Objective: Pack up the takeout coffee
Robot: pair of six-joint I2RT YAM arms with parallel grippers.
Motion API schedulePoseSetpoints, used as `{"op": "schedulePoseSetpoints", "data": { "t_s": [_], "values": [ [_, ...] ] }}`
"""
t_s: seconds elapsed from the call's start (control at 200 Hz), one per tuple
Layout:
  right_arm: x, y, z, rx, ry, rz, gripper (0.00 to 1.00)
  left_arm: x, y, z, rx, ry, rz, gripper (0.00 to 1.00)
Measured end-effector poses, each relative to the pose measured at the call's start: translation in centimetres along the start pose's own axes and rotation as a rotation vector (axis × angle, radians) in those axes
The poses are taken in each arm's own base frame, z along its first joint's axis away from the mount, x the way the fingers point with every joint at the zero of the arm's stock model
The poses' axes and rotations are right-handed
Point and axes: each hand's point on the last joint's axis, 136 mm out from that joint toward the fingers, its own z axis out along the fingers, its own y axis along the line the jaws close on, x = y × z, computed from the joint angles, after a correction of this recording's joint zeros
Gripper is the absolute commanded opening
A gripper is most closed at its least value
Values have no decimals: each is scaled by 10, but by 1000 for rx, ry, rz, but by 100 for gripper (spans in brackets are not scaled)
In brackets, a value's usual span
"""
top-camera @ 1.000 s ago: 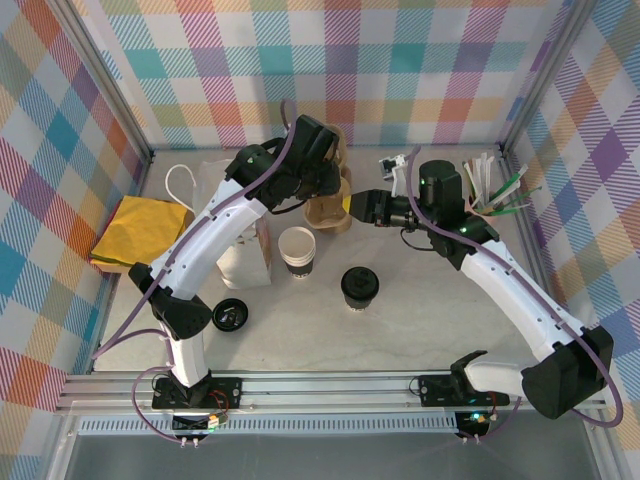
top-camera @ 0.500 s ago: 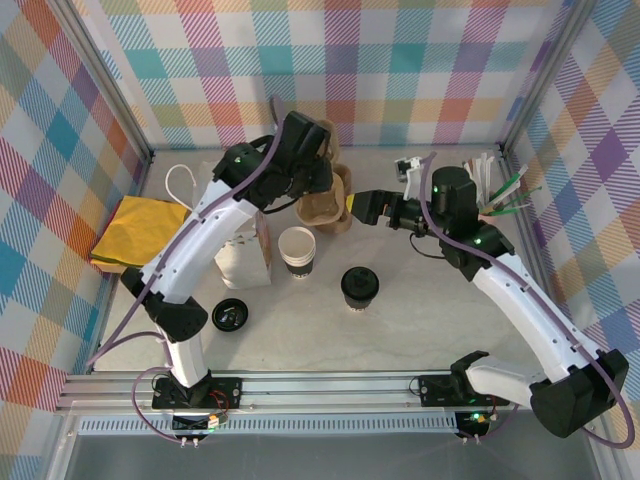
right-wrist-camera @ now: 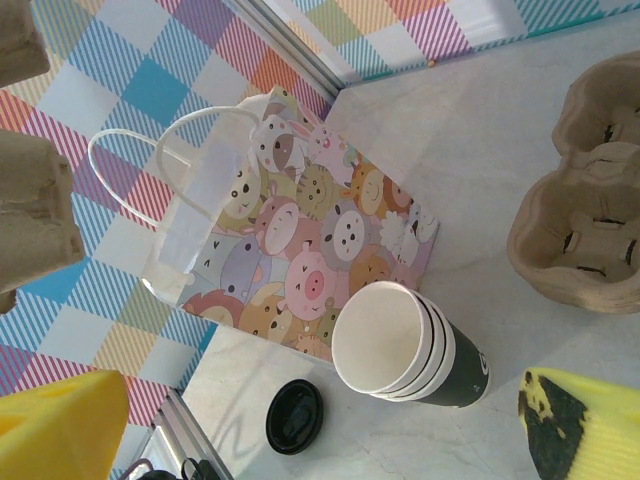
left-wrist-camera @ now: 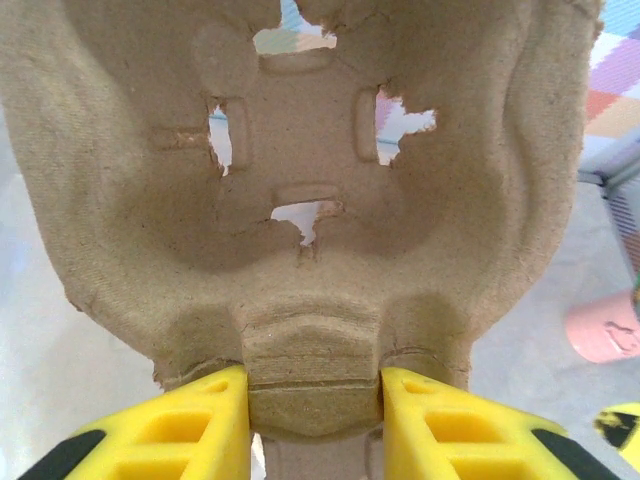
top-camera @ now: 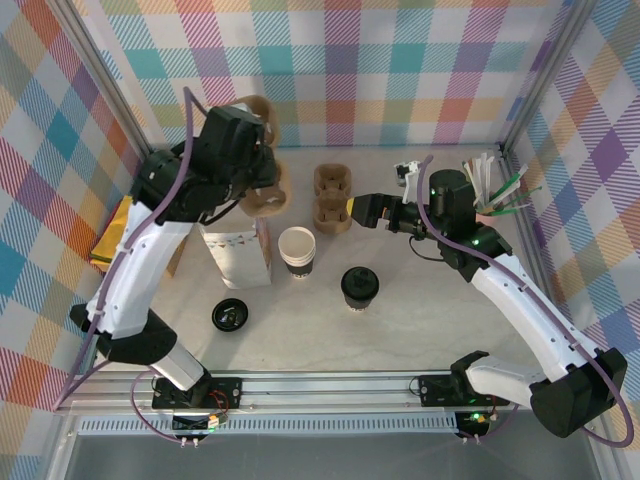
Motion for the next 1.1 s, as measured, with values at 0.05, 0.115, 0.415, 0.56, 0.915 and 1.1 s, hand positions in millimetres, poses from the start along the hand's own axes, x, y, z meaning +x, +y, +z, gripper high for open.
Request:
{"op": "schedulePoseSetpoints", "data": {
  "t_s": [0.05, 0.115, 0.415, 0.56, 0.915, 1.1],
  "values": [
    [0, 0, 0, 0, 0, 0, 99, -1, 12, -4, -31, -8, -1, 34],
    [0, 0, 0, 0, 1, 1, 99, -1, 28, -6, -70, -13, -5, 34],
    [3, -4, 5, 1, 16, 22, 99, 18, 79, 21, -218, 77, 1, 34],
    [6, -5, 6, 2, 24, 29, 99, 25, 91, 41, -247, 138, -3, 33],
    [15, -11, 9, 5, 49, 42, 99, 41, 103, 77, -254, 265, -28, 32],
    [21, -8, 10, -26, 68, 41, 99, 51, 107, 84, -255, 326, -33, 31]
  ]
}}
